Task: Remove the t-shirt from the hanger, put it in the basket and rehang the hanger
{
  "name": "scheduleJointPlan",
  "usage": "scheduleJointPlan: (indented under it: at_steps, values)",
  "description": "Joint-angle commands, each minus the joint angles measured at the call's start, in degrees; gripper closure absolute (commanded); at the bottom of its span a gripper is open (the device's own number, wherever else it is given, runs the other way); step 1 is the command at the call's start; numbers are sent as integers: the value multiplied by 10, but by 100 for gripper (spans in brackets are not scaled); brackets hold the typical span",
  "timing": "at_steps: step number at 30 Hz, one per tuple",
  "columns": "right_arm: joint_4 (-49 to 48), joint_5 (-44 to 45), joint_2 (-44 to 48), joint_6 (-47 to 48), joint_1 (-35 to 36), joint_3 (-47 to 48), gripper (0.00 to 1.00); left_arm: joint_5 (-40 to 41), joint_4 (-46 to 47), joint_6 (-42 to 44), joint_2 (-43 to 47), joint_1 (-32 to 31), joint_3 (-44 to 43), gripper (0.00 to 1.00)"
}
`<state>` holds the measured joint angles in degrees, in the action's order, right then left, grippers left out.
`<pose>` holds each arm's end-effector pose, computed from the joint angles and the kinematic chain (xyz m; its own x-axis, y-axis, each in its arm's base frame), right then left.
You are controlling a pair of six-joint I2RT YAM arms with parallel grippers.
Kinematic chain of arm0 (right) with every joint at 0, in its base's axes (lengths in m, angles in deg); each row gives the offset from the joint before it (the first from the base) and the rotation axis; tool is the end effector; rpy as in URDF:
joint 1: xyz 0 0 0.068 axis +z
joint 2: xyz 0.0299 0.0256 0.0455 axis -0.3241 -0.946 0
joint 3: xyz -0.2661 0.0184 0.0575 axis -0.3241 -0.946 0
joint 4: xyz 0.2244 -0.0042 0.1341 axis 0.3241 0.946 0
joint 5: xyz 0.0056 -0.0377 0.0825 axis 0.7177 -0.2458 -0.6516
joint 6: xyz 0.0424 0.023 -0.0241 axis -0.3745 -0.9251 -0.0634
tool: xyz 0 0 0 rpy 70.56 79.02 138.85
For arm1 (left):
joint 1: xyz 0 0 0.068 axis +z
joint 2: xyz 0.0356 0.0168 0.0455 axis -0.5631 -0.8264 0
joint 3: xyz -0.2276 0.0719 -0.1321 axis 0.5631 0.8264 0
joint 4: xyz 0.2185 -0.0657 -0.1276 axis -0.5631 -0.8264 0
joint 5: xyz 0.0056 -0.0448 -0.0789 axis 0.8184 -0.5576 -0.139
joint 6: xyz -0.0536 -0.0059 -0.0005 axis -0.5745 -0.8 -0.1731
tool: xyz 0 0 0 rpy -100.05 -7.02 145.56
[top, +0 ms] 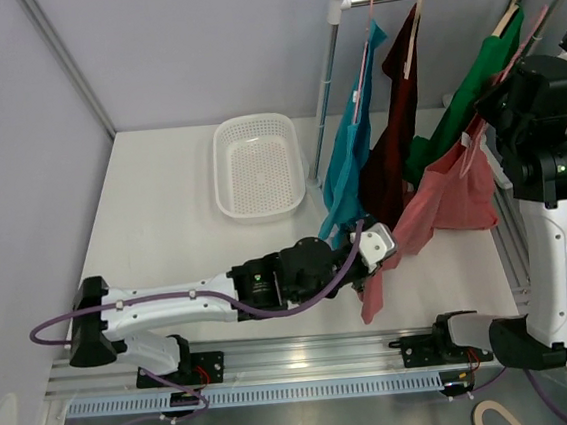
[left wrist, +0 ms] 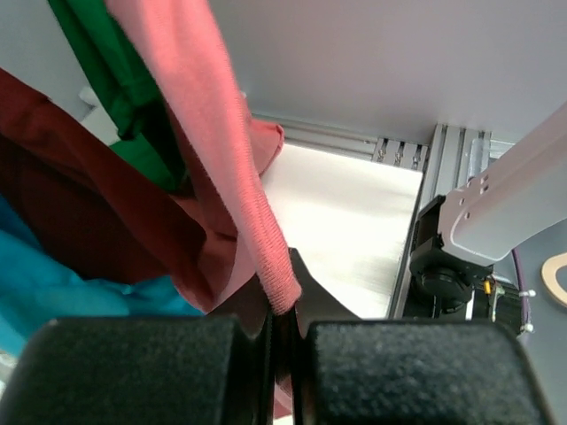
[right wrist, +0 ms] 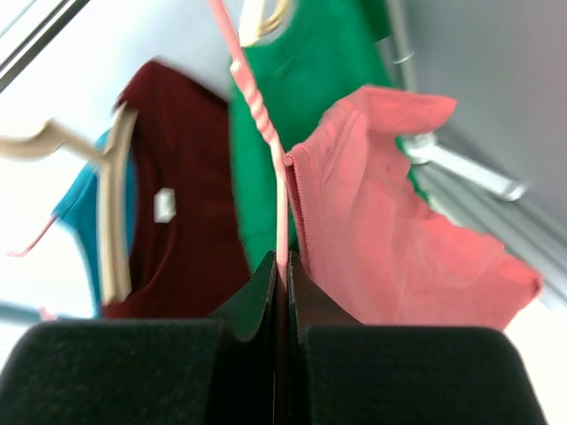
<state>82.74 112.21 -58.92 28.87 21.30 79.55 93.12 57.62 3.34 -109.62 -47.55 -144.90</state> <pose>0.1925 -0.0082 0.5413 0.0173 0.4566 -0.8895 0.4613 0.7856 0.4123 0.0553 -0.3273 0.3850 0.0576 0.1149 -0.9917 0.9297 0.3559 0.0953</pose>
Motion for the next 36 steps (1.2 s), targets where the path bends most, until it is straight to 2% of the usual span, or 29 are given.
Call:
scheduleJointPlan:
  at_steps: [1, 3, 4, 8, 11, 12, 14, 15, 17, 20, 23, 26, 29, 33, 34, 36]
  values:
    - [-33, -14, 43, -10, 37, 11, 100, -15, 28, -17, -38, 2, -31, 99]
    - [-12, -19, 59, -18, 59, 13, 100, -40, 27, -31, -59, 28, -75, 99]
    - [-7, -32, 78, -22, 61, 11, 100, -76, 26, -38, -71, 39, -88, 99]
    - [19, -106, 111, -45, 65, 15, 100, -113, -28, -36, -177, 80, -253, 99]
    - [52, -134, 115, -48, 66, 43, 100, -120, -82, -16, -243, 86, -389, 99]
    - [63, -137, 116, -49, 66, 52, 100, -125, -111, -18, -259, 90, -470, 99]
    - [69, -143, 118, -45, 66, 83, 100, -151, -145, -28, -293, 100, -524, 99]
    - [77, -138, 115, -36, 65, 97, 100, -155, -158, -31, -320, 103, -577, 99]
    - [92, -120, 96, -20, 65, 153, 100, -164, -178, -38, -330, 107, -588, 99]
    - [143, -105, 48, 14, 65, 258, 100, -169, -175, -42, -318, 107, -545, 99]
    - [152, -82, 21, 34, 65, 310, 100, -173, -164, -62, -297, 106, -494, 99]
    - [118, -124, 36, -5, 68, 285, 100, -157, -170, -59, -298, 108, -486, 99]
    - [86, -142, 39, -1, 69, 259, 100, -166, -173, -58, -296, 108, -491, 99]
    - [107, -60, -1, 85, 68, 275, 100, -179, -192, -64, -242, 105, -477, 99]
    - [112, -57, -8, 89, 69, 279, 100, -165, -207, -70, -234, 103, -489, 99]
    - [111, -50, -19, 95, 69, 294, 100, -159, -321, -89, -235, 103, -574, 99]
